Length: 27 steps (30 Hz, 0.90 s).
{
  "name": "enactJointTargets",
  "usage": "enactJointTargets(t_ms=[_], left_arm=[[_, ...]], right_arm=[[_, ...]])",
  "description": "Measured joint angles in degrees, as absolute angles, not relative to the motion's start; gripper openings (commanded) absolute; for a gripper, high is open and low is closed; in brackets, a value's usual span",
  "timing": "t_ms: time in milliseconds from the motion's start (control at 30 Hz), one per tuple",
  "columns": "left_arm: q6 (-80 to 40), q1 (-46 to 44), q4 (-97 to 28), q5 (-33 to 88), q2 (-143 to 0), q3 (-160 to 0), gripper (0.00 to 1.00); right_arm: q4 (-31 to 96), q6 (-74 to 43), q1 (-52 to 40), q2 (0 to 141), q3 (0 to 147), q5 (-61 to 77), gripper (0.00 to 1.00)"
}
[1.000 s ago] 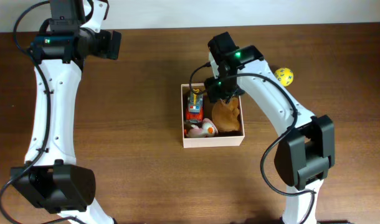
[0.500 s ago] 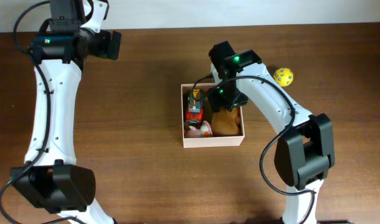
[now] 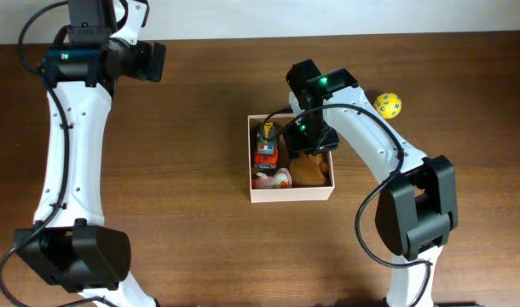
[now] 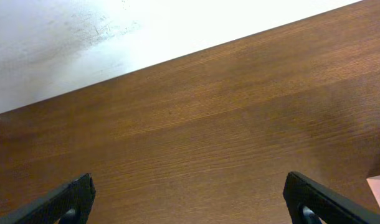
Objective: Pack container
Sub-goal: 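Open the right gripper to release the teddy bear and raise it, then move the right gripper over the yellow lettered ball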
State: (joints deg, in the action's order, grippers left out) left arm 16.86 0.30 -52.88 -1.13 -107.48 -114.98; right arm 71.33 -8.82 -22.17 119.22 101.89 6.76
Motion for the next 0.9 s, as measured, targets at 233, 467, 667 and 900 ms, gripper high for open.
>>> enactJointTargets(t_ms=[233,467,667,900], left_arm=[[16.86,0.30,-52.88,-1.13,-107.48,-114.98,0.99],[16.86,0.30,-52.90,-1.13,-107.48,-114.98,0.99],[16.86,0.30,-52.90,-1.13,-107.48,-114.98,0.99],[16.86,0.30,-52.88,-1.13,-107.48,-114.98,0.99]], right_arm=[[73.52,-8.82,-22.15,119.22,108.18,6.81,0.62],[77.45,-9.04,-20.40,119.22,116.62,6.46,0.63],[79.79,-9.23,-12.16,119.20,125.25,4.56,0.69],[79.48,-9.34,-1.17,119.20,128.44,2.31,0.88]])
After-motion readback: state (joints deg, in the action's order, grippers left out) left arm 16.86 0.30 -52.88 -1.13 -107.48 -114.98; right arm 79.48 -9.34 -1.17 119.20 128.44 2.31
